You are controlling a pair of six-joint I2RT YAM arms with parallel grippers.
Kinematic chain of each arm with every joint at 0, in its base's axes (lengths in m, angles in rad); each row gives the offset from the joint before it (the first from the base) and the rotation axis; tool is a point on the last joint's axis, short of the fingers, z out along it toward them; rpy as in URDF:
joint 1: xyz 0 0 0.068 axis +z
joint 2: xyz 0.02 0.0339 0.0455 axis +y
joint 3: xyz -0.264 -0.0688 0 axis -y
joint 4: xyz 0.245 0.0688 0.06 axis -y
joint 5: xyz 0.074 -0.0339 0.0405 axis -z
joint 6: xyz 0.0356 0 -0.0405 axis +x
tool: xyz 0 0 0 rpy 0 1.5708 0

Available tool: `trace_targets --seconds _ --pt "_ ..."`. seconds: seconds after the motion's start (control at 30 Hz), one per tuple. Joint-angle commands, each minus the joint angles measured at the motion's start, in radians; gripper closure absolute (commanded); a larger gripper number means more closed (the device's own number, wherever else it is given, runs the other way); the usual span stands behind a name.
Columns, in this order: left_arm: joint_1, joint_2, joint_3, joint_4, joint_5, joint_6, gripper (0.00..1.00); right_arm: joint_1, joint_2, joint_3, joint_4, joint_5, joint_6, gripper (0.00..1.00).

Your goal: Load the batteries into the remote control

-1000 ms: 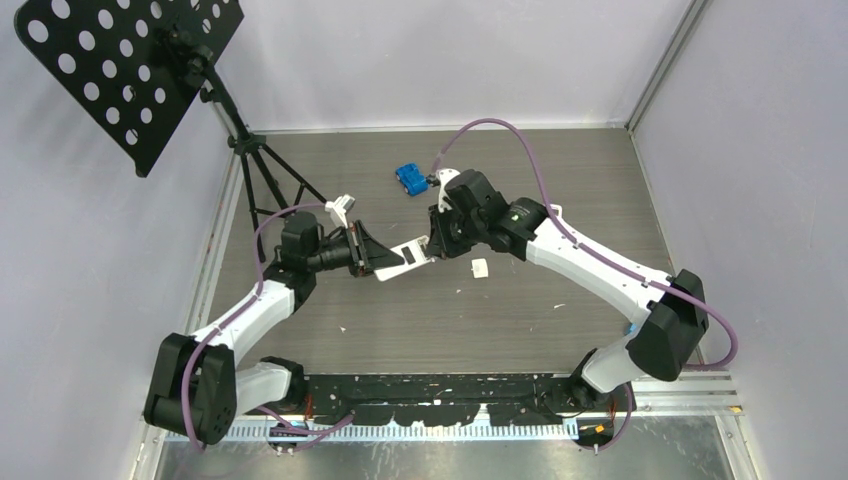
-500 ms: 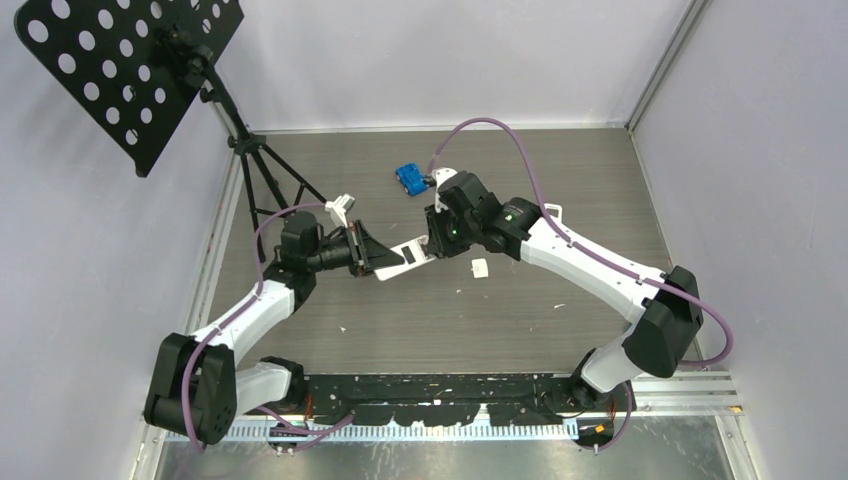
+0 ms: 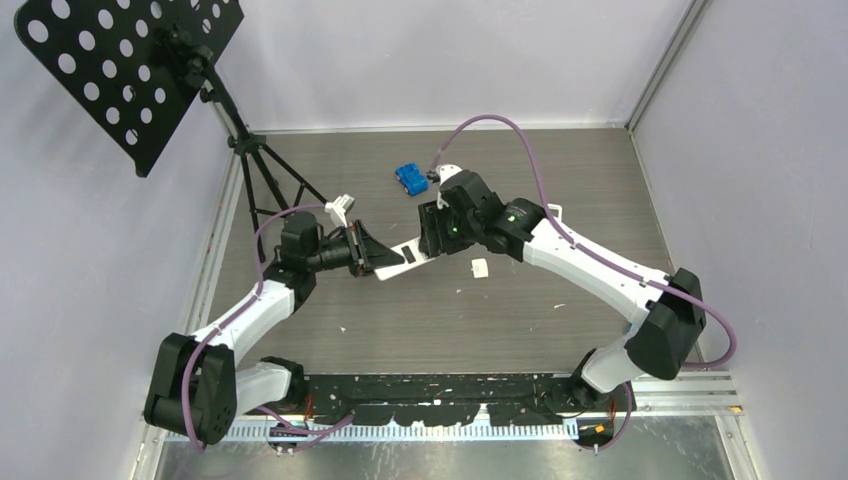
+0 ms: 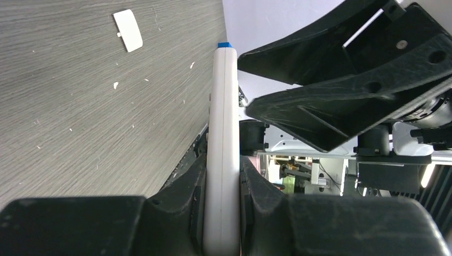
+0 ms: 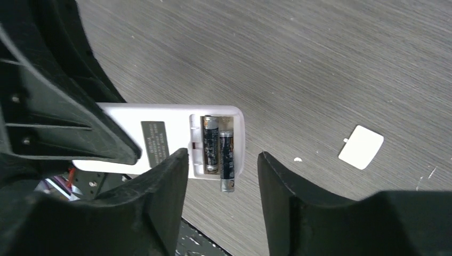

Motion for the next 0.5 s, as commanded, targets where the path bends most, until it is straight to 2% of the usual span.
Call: trace_targets --seconds 0.0,0.07,0.2,0.37,0.47 --pt "-0.004 -0.018 0.019 0.065 0.009 -0.049 1.0 0.001 -0.13 -0.026 0.143 0.033 0.105 0.42" --pt "-0.004 -0.028 0.017 0.096 0.006 -0.092 1.0 -0.002 -0.178 -0.07 0.205 0.042 0.158 0.37" --pt "-0.001 -0.017 0.01 0.26 0.01 -0.269 1.0 -0.003 -0.291 -0.177 0.348 0.114 0.3 0.29" --pt "0.002 0.006 0.008 0.495 -0.03 -0.503 1.0 -0.003 -0.45 -0.342 0.524 0.235 0.53 0.27" --pt "0.001 0.007 0.013 0.561 -0.065 -0.623 1.0 -0.003 -0.535 -0.468 0.757 0.239 0.623 0.27"
